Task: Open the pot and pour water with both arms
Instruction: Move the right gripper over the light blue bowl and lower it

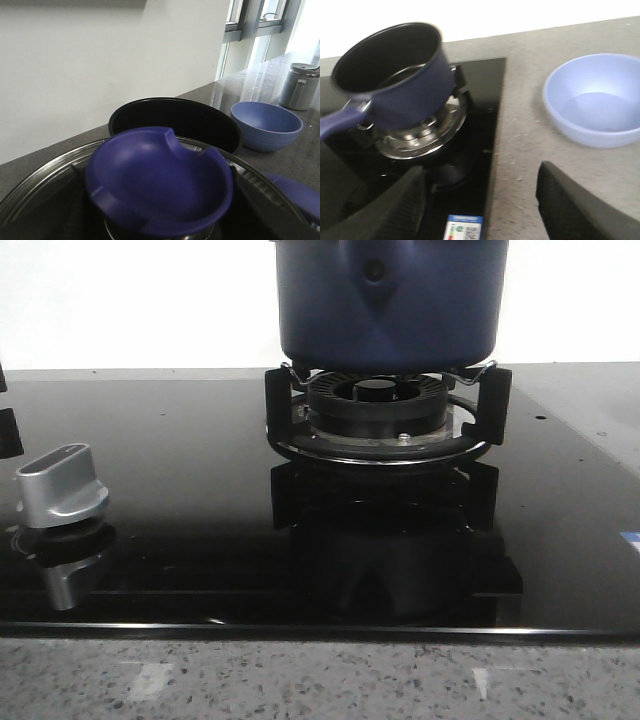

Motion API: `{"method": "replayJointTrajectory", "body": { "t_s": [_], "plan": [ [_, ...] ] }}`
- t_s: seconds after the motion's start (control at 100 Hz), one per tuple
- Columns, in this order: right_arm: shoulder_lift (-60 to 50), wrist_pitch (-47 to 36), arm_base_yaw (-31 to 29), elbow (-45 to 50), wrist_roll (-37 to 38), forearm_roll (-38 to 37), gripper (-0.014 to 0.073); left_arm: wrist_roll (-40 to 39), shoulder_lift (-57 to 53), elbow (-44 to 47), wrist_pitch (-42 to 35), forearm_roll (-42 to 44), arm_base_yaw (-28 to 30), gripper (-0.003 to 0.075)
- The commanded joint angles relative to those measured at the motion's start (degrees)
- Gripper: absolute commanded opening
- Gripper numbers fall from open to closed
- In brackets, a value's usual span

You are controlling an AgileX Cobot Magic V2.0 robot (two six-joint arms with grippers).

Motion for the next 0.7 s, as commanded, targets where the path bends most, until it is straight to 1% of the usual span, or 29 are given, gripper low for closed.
{"method": "replayJointTrajectory", "body": {
  "t_s": [0.0,0.03,0.08,0.18,0.3,0.39,0.49,0.6,0.69],
  "plan": [
    [7.27,3.77,0.25,-9.07,2.78,-5.21,0.0435,-0.19,-1.58,-1.85,2.97,-4.58,-0.95,0.0288],
    [9.38,7.18,0.25,-11.76,2.8,-7.17,0.0435,-0.19,-1.58,-1.85,3.08,-4.58,-0.95,0.0288],
    [12.77,10.5,0.25,-15.81,2.8,-9.91,0.0435,-0.19,-1.58,-1.85,3.19,-4.58,-0.95,0.0288],
    [18.07,12.95,0.25,-20.79,2.8,-13.8,0.0435,-0.19,-1.58,-1.85,3.19,-4.58,-0.95,0.0288],
    [22.82,12.09,0.13,-22.21,3.77,-15.43,0.0435,-0.19,-1.58,-1.85,3.19,-4.58,-0.95,0.0284],
    [26.54,11.33,-1.16,-22.21,5.23,-17.55,0.0432,-0.19,-1.58,-1.85,3.19,-4.58,-0.95,0.0284],
    [30.09,10.38,-4.23,-22.21,5.98,-16.95,0.0407,-0.19,-1.58,-1.85,3.19,-4.58,-0.95,0.0284],
    [32.4,8.15,-5.81,-22.21,6.64,-14.44,0.0393,-0.19,-1.58,-1.85,3.19,-4.58,-0.95,0.0284],
    [33.77,5.96,-6.91,-22.21,7.82,-15.36,0.0393,-0.19,-1.58,-1.85,3.46,-4.58,-0.95,0.0284]
  ]
}}
